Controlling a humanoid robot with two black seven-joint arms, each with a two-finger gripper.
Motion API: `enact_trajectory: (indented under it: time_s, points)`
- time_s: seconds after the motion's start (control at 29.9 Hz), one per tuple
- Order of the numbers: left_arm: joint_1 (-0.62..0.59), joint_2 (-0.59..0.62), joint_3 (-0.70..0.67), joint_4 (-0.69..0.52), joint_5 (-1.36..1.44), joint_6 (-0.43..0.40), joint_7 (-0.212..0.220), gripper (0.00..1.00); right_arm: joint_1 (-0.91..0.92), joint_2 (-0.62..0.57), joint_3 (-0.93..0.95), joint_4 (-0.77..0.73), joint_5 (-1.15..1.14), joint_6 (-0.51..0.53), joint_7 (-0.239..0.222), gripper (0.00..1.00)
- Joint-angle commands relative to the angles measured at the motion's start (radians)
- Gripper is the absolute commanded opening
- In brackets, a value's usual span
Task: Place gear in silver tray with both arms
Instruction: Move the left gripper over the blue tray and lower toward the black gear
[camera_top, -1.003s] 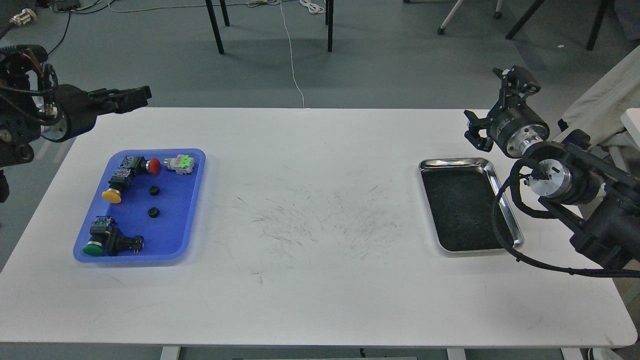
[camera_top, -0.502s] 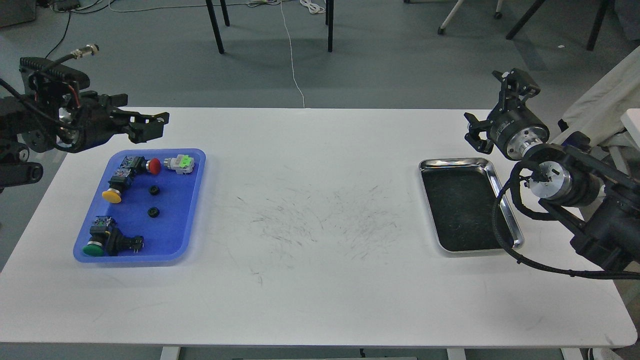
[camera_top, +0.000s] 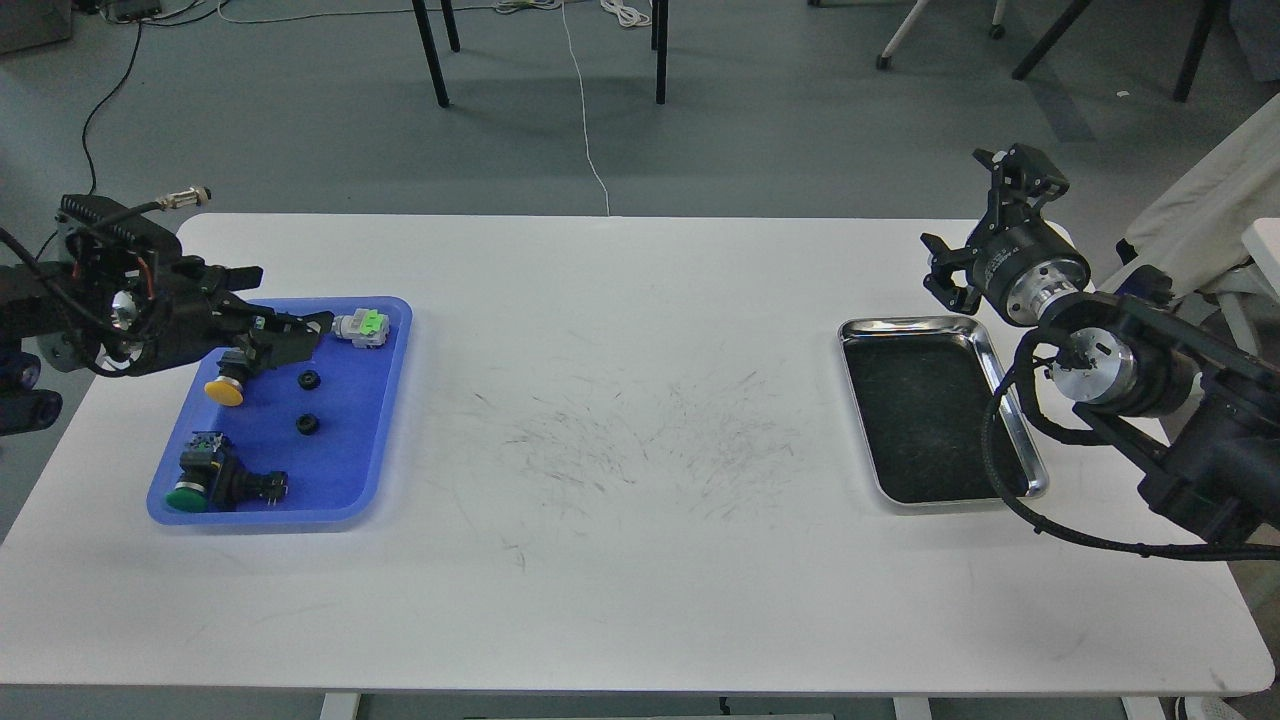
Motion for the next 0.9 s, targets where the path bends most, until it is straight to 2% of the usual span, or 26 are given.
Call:
enact_trajectory:
  time_s: [0.0, 0.3, 0.54, 0.87]
  points:
    - [0.029, -0.011, 0.0, 0.026, 0.011, 0.027, 0.0, 0.98, 0.0, 0.0, -0.004, -0.001, 0.0, 0.0, 0.0, 0.99]
    - [0.128, -0.057, -0.009, 0.11, 0.001, 0.024, 0.0, 0.98, 0.002, -0.002, -0.009, -0.001, 0.0, 0.0, 0.0, 0.99]
    - [0.183, -0.069, -0.086, 0.161, -0.007, 0.019, 0.0, 0.95, -0.001, -0.002, -0.012, -0.003, 0.0, 0.0, 0.0, 0.99]
    - [0.304, -0.112, -0.107, 0.297, -0.009, 0.024, 0.0, 0.79, -0.001, -0.004, -0.012, -0.001, 0.0, -0.001, 0.002, 0.99]
